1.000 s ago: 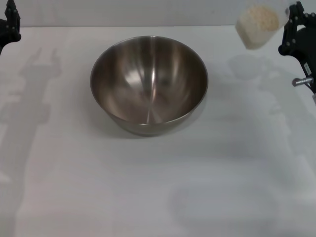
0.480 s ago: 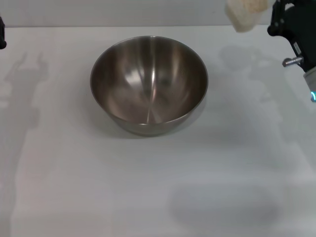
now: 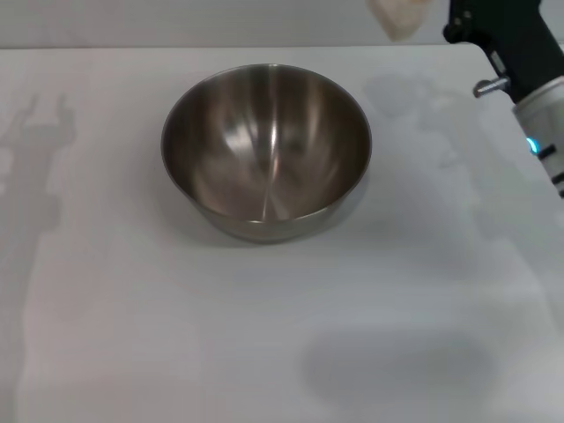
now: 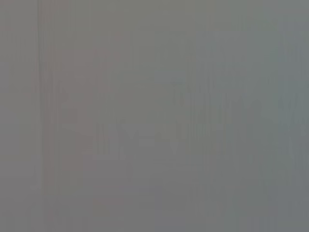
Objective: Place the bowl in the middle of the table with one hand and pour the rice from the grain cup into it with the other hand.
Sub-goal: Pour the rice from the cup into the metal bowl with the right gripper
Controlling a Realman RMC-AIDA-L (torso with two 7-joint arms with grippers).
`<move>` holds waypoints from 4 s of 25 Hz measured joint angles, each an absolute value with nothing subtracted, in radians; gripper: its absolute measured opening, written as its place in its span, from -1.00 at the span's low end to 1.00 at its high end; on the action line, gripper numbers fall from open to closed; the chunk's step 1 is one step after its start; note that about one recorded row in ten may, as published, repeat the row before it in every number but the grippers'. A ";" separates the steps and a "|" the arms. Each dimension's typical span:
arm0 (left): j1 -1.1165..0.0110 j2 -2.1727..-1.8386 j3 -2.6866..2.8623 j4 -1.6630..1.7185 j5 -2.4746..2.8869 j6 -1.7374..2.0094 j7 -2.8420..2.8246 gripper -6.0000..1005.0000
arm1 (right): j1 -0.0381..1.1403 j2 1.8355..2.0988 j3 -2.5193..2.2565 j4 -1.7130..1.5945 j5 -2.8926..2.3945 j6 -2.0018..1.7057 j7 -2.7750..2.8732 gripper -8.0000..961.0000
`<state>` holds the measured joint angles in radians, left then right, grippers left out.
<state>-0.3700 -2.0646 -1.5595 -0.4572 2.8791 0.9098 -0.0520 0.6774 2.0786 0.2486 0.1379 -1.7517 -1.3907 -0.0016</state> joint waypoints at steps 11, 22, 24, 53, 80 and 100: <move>-0.382 -2.060 -1.575 -0.457 2.882 0.910 -0.041 -0.24 | 0.722 2.082 0.249 0.200 -1.800 -1.349 -0.070 -0.92; -0.391 -2.060 -1.599 -0.456 2.887 0.910 -0.039 -0.24 | 0.698 2.084 0.248 0.256 -1.809 -1.354 -0.214 -0.91; -0.392 -2.060 -1.599 -0.456 2.887 0.914 -0.039 -0.24 | 0.695 2.084 0.248 0.257 -1.825 -1.361 -0.249 -0.91; -0.379 -2.063 -1.598 -0.457 2.885 0.951 -0.047 -0.24 | 0.686 2.079 0.249 0.236 -1.953 -1.414 -0.835 -0.89; -0.384 -2.065 -1.602 -0.463 2.881 0.978 -0.042 -0.24 | 0.685 2.084 0.251 0.276 -2.031 -1.416 -1.428 -0.87; -0.376 -2.066 -1.603 -0.463 2.881 1.004 -0.045 -0.24 | 0.684 2.085 0.252 0.276 -2.089 -1.408 -1.629 -0.86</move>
